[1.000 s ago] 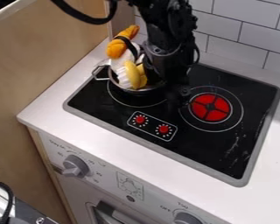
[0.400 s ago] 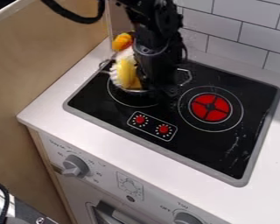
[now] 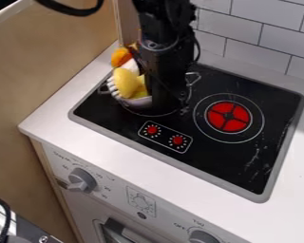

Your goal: Put the utensils on the right burner

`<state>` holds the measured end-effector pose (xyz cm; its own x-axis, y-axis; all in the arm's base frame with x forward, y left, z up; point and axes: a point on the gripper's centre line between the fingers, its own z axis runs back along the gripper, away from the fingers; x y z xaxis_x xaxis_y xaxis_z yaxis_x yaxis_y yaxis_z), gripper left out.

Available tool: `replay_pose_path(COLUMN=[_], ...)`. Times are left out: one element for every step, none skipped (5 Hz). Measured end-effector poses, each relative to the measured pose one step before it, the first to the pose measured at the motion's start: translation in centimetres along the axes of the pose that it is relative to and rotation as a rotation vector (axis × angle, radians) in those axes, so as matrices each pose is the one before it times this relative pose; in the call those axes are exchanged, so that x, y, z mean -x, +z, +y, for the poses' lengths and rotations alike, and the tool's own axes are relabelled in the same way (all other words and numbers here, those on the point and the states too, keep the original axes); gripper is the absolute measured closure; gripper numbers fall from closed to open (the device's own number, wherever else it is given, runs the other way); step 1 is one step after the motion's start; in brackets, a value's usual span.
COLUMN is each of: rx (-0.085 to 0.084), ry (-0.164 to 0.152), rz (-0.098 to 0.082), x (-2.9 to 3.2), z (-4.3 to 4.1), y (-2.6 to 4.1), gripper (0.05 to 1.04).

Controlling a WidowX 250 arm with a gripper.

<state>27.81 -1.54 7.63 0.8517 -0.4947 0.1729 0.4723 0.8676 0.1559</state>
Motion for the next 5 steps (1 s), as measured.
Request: replay_pose_path(rx=[-0.0089, -0.0287, -0.0418, -0.0533, -0.0792], ry=[0.0066, 0.0292, 0.0248, 0.0219, 0.0066], rz=[0.0259, 0.0112, 0.0054, -0.0301, -0.0011], x=[0.265, -0.038, -0.124, -0.351, -0.133], z=[-0.874, -0.616, -0.774, -0.608, -0.554], y=[1.092, 1.505, 0.988, 1.151, 0.657], gripper=[1.024, 1.024, 1.024, 1.024, 1.024])
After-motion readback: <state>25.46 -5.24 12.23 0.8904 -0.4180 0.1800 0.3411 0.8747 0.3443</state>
